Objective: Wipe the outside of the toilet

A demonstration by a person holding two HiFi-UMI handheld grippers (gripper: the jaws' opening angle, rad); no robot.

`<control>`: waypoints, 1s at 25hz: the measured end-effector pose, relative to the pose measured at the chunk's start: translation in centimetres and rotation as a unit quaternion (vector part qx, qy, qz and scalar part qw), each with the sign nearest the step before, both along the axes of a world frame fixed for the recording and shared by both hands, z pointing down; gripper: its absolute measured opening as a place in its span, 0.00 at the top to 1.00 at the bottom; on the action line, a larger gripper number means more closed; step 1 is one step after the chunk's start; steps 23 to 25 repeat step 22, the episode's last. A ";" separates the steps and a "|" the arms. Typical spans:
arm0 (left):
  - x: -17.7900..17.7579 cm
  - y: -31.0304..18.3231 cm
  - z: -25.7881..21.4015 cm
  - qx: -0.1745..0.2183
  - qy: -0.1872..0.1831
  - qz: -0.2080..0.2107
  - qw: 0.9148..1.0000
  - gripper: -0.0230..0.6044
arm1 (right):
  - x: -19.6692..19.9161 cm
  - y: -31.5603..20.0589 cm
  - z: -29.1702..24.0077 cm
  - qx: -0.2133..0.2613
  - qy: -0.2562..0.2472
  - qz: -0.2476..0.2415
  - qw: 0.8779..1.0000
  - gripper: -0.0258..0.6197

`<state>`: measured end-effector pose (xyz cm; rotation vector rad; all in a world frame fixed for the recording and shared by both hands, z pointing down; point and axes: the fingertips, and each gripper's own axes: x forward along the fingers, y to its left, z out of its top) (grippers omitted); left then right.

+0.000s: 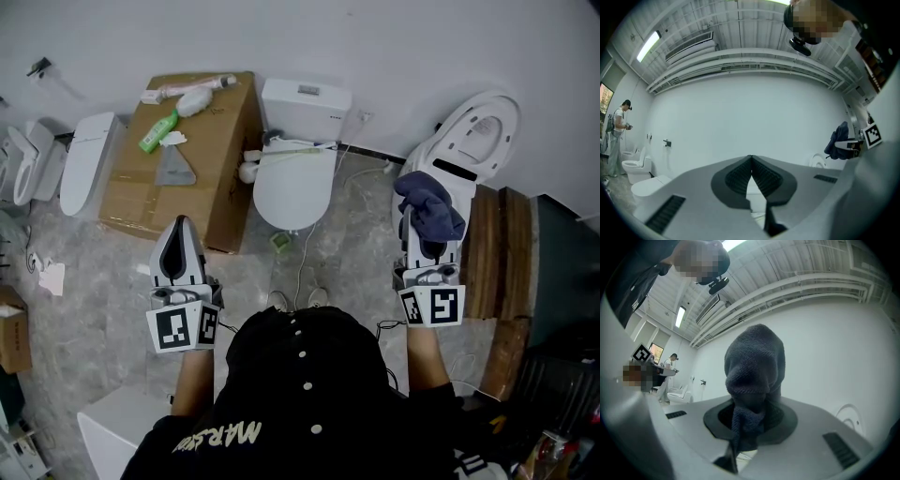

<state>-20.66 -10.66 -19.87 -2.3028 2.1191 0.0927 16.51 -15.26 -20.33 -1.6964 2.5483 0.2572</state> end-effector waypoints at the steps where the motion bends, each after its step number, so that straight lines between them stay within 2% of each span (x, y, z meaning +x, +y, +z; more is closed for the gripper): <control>1: 0.2 0.0 -0.1 0.000 0.000 0.002 1.000 0.95 | 0.0 0.0 0.0 0.000 -0.001 -0.001 1.000 0.86; 25: 0.2 0.1 -0.8 0.003 -0.004 0.009 1.000 0.95 | -0.7 0.2 -0.6 0.002 -0.005 -0.007 1.000 0.86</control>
